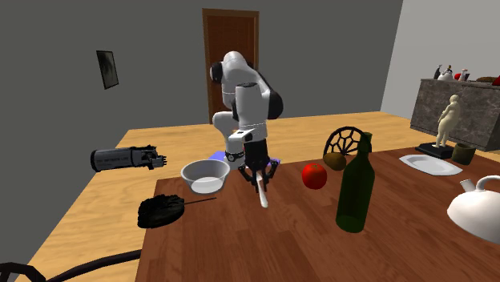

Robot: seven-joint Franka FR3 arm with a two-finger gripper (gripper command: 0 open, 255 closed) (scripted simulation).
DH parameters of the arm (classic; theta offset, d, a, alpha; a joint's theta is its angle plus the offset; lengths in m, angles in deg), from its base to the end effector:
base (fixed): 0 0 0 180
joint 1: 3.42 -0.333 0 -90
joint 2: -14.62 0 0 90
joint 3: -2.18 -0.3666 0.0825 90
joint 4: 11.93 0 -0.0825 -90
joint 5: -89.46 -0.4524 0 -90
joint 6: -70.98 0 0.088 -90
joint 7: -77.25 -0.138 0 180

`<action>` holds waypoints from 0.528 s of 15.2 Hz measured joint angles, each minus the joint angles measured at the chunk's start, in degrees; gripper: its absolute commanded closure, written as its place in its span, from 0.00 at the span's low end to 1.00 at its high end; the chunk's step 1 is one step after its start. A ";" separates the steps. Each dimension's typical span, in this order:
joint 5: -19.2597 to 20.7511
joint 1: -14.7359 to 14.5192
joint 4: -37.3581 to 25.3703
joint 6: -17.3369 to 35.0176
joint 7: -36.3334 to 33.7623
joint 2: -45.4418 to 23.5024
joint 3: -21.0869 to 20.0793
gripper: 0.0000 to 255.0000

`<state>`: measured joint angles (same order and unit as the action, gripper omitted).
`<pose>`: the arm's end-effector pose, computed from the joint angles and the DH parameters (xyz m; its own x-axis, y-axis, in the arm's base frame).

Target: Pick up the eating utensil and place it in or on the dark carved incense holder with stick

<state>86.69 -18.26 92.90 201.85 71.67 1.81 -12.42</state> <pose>0.6283 0.3462 0.4262 0.9117 0.3456 0.2221 0.3775 -0.9181 -0.1209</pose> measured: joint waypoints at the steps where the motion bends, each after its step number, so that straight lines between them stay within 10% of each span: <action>1: -0.55 0.89 0.24 -0.14 1.49 0.25 0.34 1.00; 8: -4.91 7.25 4.77 -0.37 12.78 4.02 3.19 1.00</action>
<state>81.78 -11.01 97.67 201.49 84.45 5.84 -9.23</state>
